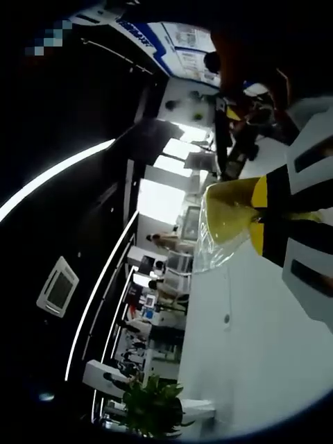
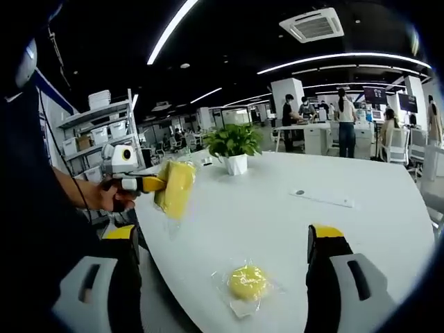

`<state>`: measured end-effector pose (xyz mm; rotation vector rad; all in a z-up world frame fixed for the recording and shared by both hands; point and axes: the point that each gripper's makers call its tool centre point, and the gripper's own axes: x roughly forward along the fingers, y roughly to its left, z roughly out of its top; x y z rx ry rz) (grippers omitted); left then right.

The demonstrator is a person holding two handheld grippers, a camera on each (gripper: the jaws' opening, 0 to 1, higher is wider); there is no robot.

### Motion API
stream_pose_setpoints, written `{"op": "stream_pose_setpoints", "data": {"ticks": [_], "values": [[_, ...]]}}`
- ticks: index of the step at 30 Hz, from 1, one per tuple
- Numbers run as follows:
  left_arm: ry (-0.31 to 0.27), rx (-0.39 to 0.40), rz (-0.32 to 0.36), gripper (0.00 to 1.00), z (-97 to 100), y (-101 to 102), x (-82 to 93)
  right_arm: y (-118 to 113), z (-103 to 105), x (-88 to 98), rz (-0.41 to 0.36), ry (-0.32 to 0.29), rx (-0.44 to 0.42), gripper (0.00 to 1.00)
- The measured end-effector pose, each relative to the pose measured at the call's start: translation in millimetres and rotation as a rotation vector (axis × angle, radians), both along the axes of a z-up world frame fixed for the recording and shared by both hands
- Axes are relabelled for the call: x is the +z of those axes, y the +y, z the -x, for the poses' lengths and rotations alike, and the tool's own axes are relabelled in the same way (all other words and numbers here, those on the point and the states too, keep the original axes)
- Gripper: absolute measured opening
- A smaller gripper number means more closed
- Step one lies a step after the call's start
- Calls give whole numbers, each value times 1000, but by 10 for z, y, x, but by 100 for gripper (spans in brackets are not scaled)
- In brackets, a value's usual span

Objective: Compare the silicone blocks by pressing each to a similar depth, holding the contact briefly, and releasing to observe deformation and rebound differences across the visible hardness samples.

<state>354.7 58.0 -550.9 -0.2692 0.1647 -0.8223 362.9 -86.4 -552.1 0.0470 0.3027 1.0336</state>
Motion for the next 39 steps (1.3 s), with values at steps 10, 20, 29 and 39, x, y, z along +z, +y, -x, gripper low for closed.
{"op": "stream_pose_setpoints", "data": {"ticks": [10, 20, 29, 39], "values": [[-27, -66, 7, 0, 181, -204, 58, 490, 73, 270, -68, 5, 141, 81], [-33, -83, 25, 0, 243, -292, 93, 850, 179, 323, -130, 51, 233, 65], [-38, -103, 22, 0, 293, -394, 113, 1003, 180, 273, -157, 115, 261, 56], [-47, -90, 31, 0, 269, -350, 155, 1062, 188, 222, -165, 148, 282, 41]]}}
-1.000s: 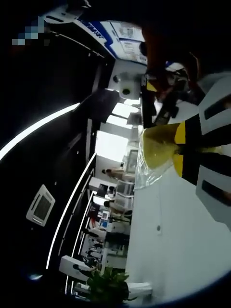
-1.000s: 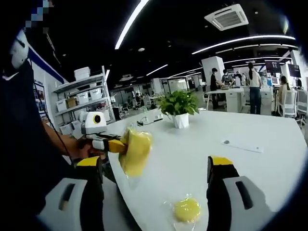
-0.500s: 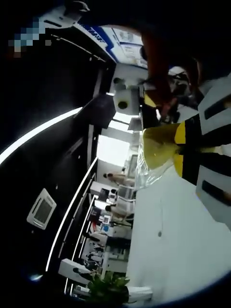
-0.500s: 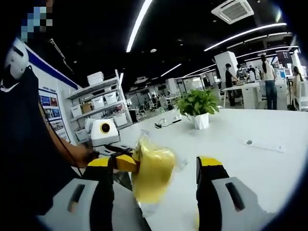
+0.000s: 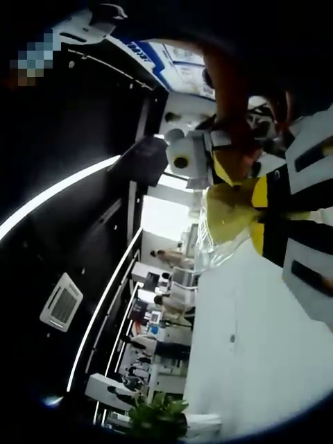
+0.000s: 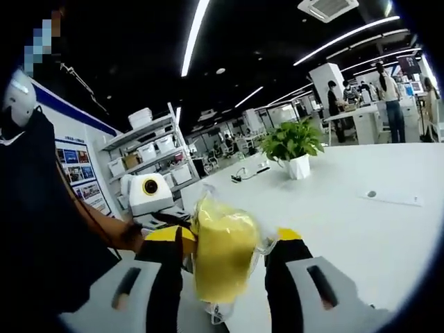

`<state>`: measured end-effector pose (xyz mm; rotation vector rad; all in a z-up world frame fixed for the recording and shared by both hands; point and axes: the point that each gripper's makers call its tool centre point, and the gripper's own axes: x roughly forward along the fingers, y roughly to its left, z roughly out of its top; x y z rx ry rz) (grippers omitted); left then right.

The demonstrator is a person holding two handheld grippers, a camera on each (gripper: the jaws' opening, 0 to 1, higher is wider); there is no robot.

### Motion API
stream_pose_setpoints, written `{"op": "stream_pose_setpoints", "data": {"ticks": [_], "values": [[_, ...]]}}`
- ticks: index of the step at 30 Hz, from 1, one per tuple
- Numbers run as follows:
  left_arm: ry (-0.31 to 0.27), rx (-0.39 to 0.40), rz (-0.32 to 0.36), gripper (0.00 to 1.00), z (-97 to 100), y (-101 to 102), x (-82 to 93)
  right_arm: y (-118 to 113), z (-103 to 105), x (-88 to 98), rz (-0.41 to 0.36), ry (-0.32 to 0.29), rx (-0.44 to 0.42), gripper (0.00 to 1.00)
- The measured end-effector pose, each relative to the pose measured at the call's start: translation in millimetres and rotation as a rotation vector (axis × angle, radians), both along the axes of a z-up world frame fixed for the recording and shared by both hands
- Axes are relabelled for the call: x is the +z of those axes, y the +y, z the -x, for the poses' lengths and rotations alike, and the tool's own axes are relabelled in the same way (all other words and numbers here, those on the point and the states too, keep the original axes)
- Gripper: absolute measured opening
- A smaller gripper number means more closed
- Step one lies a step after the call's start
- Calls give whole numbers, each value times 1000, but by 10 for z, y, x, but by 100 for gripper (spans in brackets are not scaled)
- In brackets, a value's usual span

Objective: Compare the silicone blocks by pressing each to a similar depth, holding the contact briefly, and releasing to observe deformation and rebound differences across the visible hardness samples.

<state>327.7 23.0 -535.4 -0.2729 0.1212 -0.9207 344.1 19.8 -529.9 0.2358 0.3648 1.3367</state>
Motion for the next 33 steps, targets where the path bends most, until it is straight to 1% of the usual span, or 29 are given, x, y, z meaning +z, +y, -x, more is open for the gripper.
{"op": "stream_pose_setpoints", "data": {"ticks": [5, 8, 12, 15, 17, 19, 22, 23, 26, 31, 33], "values": [[-2, -8, 5, 0, 8, -25, 25, -12, -20, 10, -23, 36, -2, 32], [0, -9, 10, 0, 4, -22, 26, -7, -13, 23, -31, 53, 4, 30], [1, -13, 8, 0, 14, -11, 11, 5, -2, 6, -25, 75, 15, 28], [13, -15, 13, 0, 12, 0, -14, 17, 14, -16, -12, 61, 20, 27], [15, -17, 14, 0, 11, 4, -14, 24, 28, -20, -9, 39, 25, 25], [27, -23, 24, 0, 24, 8, -8, 31, 55, 6, -17, -6, 37, 22], [32, -29, 22, 0, 34, 8, -21, 35, 87, 3, -7, -19, 51, 17], [35, -32, 22, 0, 39, 0, -23, 36, 97, 0, 0, -37, 57, 16], [43, -38, 24, 0, 54, -4, -38, 34, 109, -8, 11, -43, 56, 13], [55, -50, 29, 1, 70, -21, -37, 22, 115, -10, 22, -31, 56, 8], [63, -54, 37, 1, 73, -21, -33, 22, 125, 0, 29, -36, 58, 6]]}}
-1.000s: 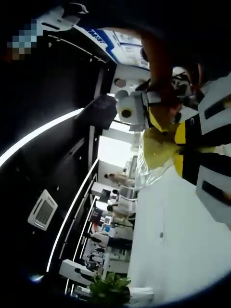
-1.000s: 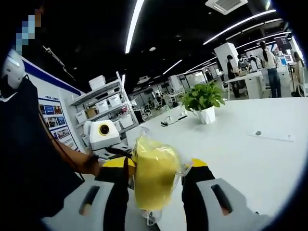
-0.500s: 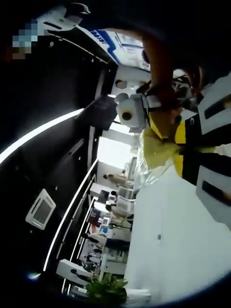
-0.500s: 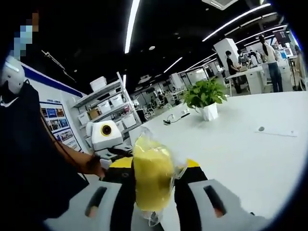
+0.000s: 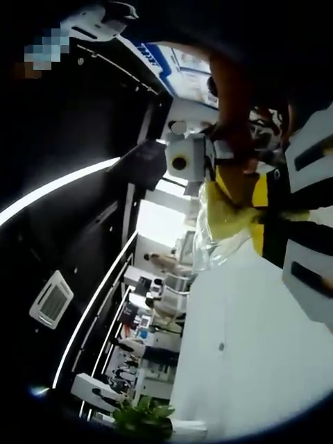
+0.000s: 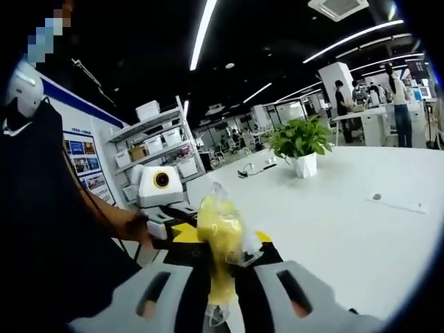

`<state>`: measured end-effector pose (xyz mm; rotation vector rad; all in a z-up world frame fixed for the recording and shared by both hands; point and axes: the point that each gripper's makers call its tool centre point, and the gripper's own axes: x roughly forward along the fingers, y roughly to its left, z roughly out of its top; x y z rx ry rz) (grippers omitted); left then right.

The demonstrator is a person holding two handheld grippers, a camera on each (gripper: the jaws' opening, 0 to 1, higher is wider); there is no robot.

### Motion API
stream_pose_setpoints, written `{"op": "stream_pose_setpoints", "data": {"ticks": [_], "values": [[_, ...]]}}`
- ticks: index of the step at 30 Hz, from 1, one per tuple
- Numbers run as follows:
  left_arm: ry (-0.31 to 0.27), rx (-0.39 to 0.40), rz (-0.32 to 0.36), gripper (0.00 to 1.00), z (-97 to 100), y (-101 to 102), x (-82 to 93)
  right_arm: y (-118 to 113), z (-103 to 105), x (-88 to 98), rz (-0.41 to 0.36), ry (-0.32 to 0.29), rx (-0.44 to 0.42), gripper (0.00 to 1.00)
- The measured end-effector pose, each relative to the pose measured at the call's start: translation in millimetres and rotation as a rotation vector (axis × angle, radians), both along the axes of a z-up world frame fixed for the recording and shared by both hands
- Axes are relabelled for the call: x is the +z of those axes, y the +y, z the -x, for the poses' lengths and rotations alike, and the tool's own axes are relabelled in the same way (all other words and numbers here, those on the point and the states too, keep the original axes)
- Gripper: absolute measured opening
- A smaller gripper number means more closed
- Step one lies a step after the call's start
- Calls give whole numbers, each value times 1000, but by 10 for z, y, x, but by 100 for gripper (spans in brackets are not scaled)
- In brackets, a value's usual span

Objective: Compare the silicone blocks by pressing each to a similar depth, holding the contact briefly, and releasing to observe deformation and rebound differences across the visible hardness samples.

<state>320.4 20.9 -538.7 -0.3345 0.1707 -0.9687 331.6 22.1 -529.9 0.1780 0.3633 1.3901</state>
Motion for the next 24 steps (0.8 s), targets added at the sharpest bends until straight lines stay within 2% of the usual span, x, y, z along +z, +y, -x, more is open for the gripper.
{"op": "stream_pose_setpoints", "data": {"ticks": [4, 6, 8, 9, 11, 20, 24], "values": [[1, -3, -3, 1, 8, -16, 9, -8, 9, 9, 19, -3, 11, 3], [0, -11, -5, 1, 20, -25, 20, -19, 23, 20, 30, 32, 16, 1], [2, -10, -4, 2, 17, -28, 45, -18, 32, 43, 38, 1, 11, 0], [35, -17, 20, 2, 23, -25, 63, -22, 36, 58, 36, 7, 12, 0], [12, -16, 16, 3, 21, -23, 89, -32, 32, 86, 28, 12, 10, 0], [2, -35, 3, 4, 28, -77, 135, -77, 51, 137, 21, 8, 12, 0], [-20, -30, -7, 5, 44, -82, 138, -77, 53, 137, 27, 5, 14, 0]]}}
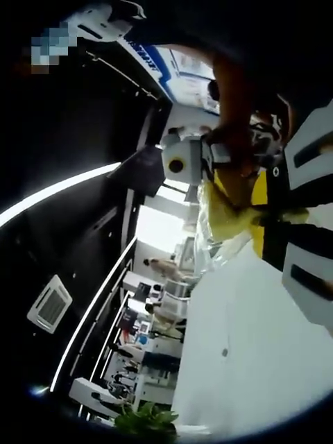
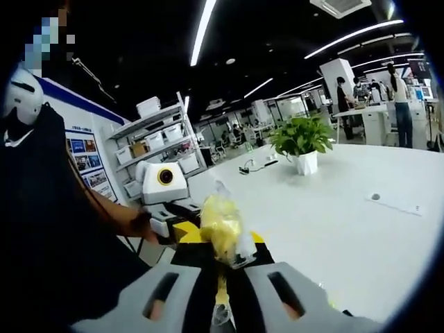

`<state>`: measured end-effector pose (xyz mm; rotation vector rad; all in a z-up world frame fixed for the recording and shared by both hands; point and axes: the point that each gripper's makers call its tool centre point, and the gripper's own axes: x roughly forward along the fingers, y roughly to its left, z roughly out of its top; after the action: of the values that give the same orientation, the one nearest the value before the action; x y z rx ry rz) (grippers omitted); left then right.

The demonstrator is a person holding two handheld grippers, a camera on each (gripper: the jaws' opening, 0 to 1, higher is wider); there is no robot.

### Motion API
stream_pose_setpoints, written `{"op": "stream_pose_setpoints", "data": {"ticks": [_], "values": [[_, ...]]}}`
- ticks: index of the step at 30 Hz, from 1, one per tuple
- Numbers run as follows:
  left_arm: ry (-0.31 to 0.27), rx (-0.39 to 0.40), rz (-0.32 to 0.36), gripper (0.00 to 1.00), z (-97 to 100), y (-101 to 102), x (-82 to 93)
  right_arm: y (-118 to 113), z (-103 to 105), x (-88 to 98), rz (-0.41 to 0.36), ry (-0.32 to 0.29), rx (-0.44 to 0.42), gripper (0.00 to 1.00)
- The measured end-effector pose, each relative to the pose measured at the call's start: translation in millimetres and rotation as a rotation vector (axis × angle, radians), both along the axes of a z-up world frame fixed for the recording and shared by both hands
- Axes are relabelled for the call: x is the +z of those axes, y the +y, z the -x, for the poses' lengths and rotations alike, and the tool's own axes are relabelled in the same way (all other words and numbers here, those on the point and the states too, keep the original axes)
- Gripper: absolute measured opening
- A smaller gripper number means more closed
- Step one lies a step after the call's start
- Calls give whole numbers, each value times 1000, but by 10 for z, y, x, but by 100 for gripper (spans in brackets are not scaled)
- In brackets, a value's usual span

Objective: Compare the silicone blocks by pressing each to a similar depth, holding the contact briefly, and releasing to observe deformation and rebound differences across the visible hardness samples.

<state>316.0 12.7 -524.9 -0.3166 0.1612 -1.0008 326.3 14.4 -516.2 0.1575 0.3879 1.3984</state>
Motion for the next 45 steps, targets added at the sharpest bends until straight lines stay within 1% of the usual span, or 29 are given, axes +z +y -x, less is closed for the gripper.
{"op": "stream_pose_setpoints", "data": {"ticks": [7, 10, 12, 17, 20, 26, 28, 29, 31, 34, 38, 39, 40, 41, 42, 43, 44, 45], "values": [[-27, 4, -15, 5, 19, 35, 5, 31, 28, 12, 4, -6, 14, 0], [-24, 4, -18, 4, 6, 47, 10, 45, 29, 18, 5, -18, 16, 0], [-25, 10, -32, 4, -4, 51, 6, 49, 25, 17, 5, -26, 16, 0], [-25, 16, -30, 2, 4, 75, 29, 61, 34, 47, -6, -44, 19, 0], [-10, 11, -29, 2, 4, 70, 19, 60, 44, 38, -3, -44, 26, 0], [-10, 9, -28, 2, 20, 66, 28, 55, 60, 46, -6, -40, 30, 0], [-9, 9, -30, 2, 21, 64, 30, 54, 66, 48, -3, -44, 28, 0], [-8, 5, -27, 2, 31, 62, 33, 50, 76, 53, -5, -57, 39, 0], [-13, 10, -28, 2, 28, 57, 40, 44, 67, 57, -5, -45, 33, 0], [-15, 11, -28, 2, 26, 59, 51, 45, 72, 73, -11, -53, 33, 0], [-27, 10, -22, 1, 27, 88, 83, 62, 67, 105, -41, -37, 27, 1], [-28, 14, -13, 1, 22, 105, 104, 89, 65, 178, -85, -106, 33, 3], [-29, 19, -1, 1, 10, 123, 129, 96, 71, 213, -104, -159, 37, 4], [-30, 21, 10, 1, 4, 148, 164, 100, 73, 237, -111, -155, 28, 6], [-24, 22, 11, 1, -5, 150, 183, 98, 73, 227, -101, -133, 24, 14], [-21, 46, 16, 1, -36, 190, 212, 106, 31, 246, -104, -143, 4, 28], [-26, 51, 26, 1, -51, 217, 245, 99, -66, 242, -91, -138, -50, 46], [-22, 51, 42, 1, -57, 247, 276, 99, -92, 244, -92, -128, -58, 66]]}}
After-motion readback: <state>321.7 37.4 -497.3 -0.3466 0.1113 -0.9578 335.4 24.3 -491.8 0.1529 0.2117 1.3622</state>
